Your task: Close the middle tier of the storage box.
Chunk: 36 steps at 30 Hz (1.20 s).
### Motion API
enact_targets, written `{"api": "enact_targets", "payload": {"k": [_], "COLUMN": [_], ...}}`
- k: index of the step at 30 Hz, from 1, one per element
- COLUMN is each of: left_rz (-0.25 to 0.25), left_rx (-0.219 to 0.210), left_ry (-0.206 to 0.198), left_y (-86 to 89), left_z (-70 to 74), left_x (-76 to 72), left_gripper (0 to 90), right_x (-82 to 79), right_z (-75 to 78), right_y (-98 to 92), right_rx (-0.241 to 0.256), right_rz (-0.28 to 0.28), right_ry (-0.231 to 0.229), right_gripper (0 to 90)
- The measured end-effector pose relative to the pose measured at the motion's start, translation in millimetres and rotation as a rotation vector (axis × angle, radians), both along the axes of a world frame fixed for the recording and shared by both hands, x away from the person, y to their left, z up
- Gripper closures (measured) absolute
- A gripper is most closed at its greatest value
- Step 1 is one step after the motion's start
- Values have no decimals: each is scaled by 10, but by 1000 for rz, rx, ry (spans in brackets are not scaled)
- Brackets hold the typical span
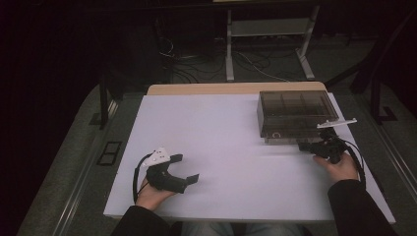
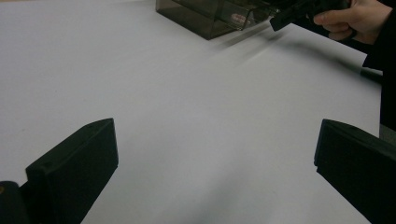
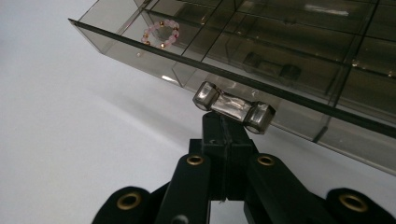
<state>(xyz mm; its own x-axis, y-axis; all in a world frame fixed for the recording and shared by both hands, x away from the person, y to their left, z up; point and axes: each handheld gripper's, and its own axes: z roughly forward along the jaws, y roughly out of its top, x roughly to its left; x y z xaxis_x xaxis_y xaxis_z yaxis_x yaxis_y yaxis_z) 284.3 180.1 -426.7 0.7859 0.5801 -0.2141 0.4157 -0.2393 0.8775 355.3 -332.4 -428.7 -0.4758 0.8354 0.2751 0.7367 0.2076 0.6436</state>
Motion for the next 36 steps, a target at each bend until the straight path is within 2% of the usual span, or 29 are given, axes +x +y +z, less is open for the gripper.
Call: {"api": "enact_targets", "payload": {"k": [13,36], "left_rz": [1,0], "left_rx": [0,6], "left_ry": [1,-1], "left_y": [4,0], "left_z": [1,-3], "left_x": [1,4], "left_gripper": [0,0], "right_x": [114,162], "right_z": [-23,-12], "right_y": [27,27], "right_rx": [-2,1], "right_rz": [-4,-27], "right_ry": [-6,-21], "right_gripper": [886,886]}}
